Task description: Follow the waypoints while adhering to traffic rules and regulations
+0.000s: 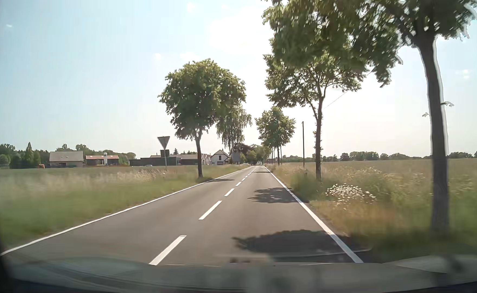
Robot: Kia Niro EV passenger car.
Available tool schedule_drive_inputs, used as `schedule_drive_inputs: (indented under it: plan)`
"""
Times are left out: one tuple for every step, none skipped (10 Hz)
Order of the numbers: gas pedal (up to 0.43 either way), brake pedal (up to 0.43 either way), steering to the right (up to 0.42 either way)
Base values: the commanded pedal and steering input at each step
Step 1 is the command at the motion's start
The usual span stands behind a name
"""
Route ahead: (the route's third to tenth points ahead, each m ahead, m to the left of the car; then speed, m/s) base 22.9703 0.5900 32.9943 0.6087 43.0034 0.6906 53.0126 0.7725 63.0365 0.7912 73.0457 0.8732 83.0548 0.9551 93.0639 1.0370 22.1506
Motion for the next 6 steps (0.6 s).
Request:
schedule_drive_inputs:
  plan:
    - [0.461,0.006,0.0]
    - [0.461,0.006,-0.002]
    - [0.461,0.006,-0.002]
    - [0.461,0.006,-0.002]
    - [0.461,0.006,-0.001]
    - [0.461,0.006,-0.002]
